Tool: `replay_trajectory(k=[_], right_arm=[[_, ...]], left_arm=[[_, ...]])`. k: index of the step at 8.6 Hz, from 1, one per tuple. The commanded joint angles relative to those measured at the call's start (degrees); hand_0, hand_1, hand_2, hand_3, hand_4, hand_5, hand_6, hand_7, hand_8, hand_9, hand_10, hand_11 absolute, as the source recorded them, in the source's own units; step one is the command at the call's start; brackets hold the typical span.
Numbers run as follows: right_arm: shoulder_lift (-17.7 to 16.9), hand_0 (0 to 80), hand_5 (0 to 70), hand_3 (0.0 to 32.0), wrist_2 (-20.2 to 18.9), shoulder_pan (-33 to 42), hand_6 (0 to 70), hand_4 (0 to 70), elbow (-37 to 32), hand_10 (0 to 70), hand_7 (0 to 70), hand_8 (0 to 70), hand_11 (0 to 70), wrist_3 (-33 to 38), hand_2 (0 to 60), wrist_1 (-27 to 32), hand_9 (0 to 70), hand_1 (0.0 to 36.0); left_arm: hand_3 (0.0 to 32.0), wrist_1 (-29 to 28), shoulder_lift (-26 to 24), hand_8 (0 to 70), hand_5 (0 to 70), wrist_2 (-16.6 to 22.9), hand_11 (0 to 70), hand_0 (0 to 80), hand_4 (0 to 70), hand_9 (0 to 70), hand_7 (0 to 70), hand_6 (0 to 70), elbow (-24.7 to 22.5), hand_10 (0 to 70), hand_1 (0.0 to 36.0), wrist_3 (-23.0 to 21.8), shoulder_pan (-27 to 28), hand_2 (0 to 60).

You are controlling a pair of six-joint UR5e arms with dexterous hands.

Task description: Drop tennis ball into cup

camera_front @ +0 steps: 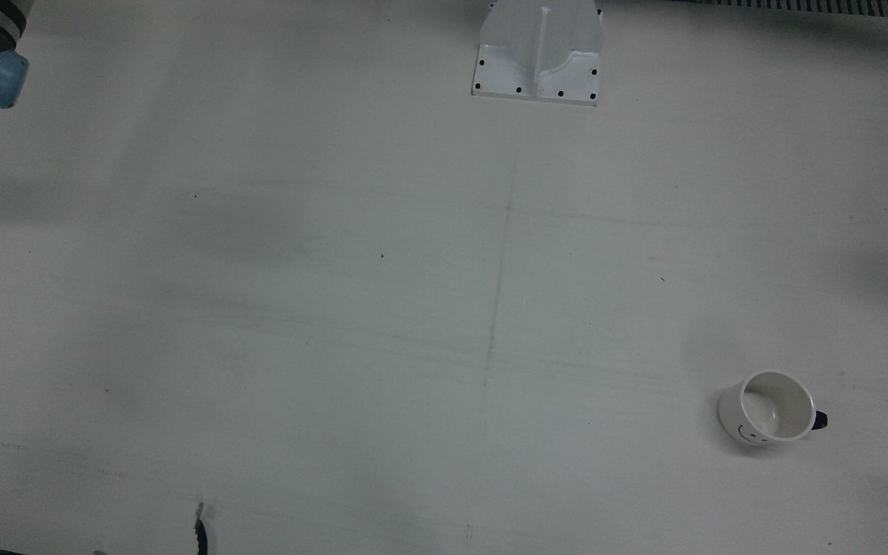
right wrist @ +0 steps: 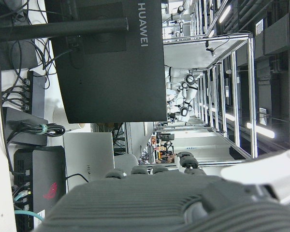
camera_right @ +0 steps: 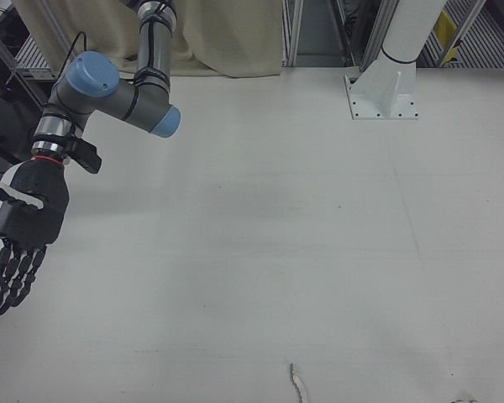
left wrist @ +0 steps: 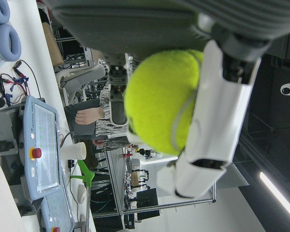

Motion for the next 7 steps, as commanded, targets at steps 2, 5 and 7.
replay_trajectory(k=[2,5,7], right_arm=[[0.0,0.0,0.0,0.0,0.0,0.0,0.0,0.0,0.0,0.0,0.0,0.0,0.0,0.0,0.0,0.03,0.0,0.0],[0.0,0.0,0.0,0.0,0.0,0.0,0.0,0.0,0.0,0.0,0.0,0.0,0.0,0.0,0.0,0.03,0.0,0.0],[0.0,0.0,0.0,0.0,0.0,0.0,0.0,0.0,0.0,0.0,0.0,0.0,0.0,0.0,0.0,0.03,0.0,0.0]], left_arm=[[0.0,0.8,-2.95,60.9,31.0,0.26,32.9,80.0,22.2,61.8,70.0,70.0,-0.29,21.1,27.8,0.26,2.74,7.4],[0.0,3.09,-8.05,60.9,30.3,-0.44,32.7,80.0,22.6,61.9,70.0,70.0,-0.38,21.1,25.3,2.36,8.55,5.5],[0.0,3.09,-9.55,60.9,29.2,-3.42,33.0,80.0,22.7,61.9,70.0,70.0,0.24,21.4,24.2,3.68,16.69,5.2]])
